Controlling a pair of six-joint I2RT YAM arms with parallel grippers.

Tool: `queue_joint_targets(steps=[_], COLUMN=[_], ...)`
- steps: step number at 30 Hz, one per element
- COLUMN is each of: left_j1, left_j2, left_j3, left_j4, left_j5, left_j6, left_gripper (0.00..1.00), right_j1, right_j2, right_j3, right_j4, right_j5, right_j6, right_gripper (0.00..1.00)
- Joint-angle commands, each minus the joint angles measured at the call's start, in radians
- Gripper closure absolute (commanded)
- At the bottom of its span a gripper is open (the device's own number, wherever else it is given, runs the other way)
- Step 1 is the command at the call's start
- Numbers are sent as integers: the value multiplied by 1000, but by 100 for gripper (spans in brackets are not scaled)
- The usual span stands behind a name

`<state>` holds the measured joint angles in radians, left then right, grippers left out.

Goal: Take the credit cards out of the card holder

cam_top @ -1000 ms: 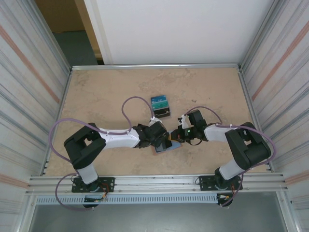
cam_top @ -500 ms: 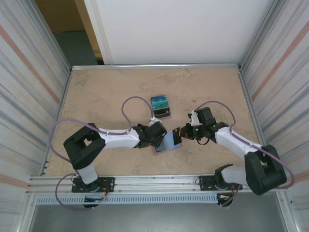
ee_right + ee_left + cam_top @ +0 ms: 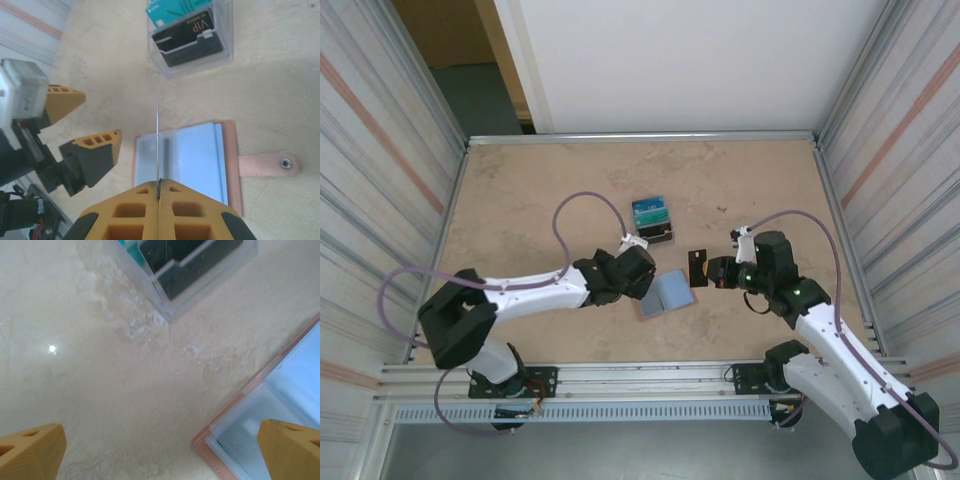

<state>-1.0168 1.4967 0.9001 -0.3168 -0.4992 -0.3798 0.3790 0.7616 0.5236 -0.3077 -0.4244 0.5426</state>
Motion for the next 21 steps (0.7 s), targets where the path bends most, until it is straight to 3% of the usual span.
queue_joint_targets(steps=[1,4,10,13,18,21], left_j1=[-6,0,79,106,148,173], left_j2=[-106,-190,-334,-366,-387,-387], left_j3=[-35,-72,-177,-188,-168,-109], left_j4=[29,96,303,340,363,278], left_j5=[-7,62,374,473,683,780], left_j6=[-10,-7,-38,-40,69,206], left_gripper=[1,6,14,15,16,16], right_j1=[-2,-2,11,25,69,107], right_j2=[-47,-63,-48,-19,37,83], right_j3=[-37,-49,-57,-47,4,71], right_j4=[79,133,244,275,257,152], right_j5=[-42,-71,-122,-154,-220,-239], right_j6=[42,64,119,119,49,-60], right_gripper=[100,100,100,100,100,100])
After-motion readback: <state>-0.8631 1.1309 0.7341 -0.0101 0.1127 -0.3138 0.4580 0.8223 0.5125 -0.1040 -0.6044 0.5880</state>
